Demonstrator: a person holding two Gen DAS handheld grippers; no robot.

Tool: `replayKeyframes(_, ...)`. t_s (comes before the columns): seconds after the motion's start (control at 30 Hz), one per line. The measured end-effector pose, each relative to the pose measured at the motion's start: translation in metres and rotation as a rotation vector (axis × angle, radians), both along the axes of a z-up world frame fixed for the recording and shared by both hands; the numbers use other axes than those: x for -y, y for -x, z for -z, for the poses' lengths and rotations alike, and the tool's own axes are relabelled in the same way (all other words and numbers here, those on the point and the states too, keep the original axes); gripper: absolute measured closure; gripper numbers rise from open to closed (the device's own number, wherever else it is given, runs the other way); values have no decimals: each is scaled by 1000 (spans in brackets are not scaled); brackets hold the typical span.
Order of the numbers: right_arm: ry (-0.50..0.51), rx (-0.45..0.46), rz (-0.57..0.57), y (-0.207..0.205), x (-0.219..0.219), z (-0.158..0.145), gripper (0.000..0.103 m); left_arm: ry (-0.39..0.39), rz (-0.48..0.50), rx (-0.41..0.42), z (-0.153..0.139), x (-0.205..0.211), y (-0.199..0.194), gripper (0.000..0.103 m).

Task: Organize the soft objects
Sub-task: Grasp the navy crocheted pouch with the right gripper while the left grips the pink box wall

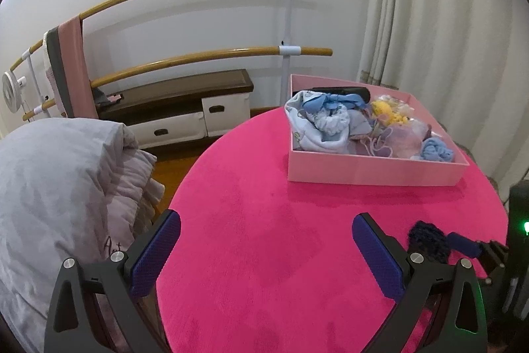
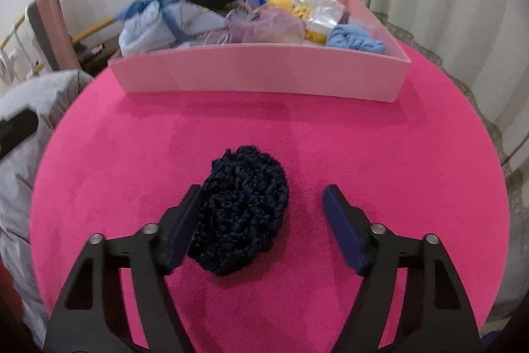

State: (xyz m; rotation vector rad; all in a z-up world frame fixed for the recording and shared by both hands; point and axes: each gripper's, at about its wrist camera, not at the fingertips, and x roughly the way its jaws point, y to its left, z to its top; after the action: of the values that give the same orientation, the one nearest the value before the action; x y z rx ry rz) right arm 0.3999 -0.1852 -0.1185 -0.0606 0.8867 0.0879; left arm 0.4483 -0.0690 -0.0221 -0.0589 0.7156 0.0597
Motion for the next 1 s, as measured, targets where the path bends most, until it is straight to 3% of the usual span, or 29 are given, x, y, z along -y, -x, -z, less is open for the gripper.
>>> replayKeyframes(0.03,10,4,-12,0,-2,0,47,1,0,-1,1,-1,-4,0)
replayKeyframes(0.1,10,14,-33,0,-4,-2,79,6,-2,0,3,-2,-16,0)
replayKeyframes(0.17,7,18,-45,-1,-4,-5,89,9,-16,12,2,-5,-32,0)
replayKeyframes(0.33,-28,35,-54,-6,2,-18,92,-7,-62,23,3,-17,-82,0)
replayKeyframes(0.63,-43,125,-79,-17,2,-64,92,-48,-13,-115,41,-13,-176,15)
replayKeyframes(0.7,-37,143,-83,-22,2,-71,92,-46,-7,-131,44,-14,-190,24)
replayKeyframes(0.8,-33,168,-87,-30,2,-82,92,0,36,-166,50,-14,-213,45)
replayKeyframes(0.87,-27,184,-85,-36,2,-90,92,24,79,-182,53,-10,-225,76)
replayKeyframes(0.93,-24,196,-81,-40,3,-96,92,35,116,-189,55,-4,-231,99)
replayKeyframes(1.0,-18,211,-75,-48,5,-103,92,12,116,-178,57,0,-234,103)
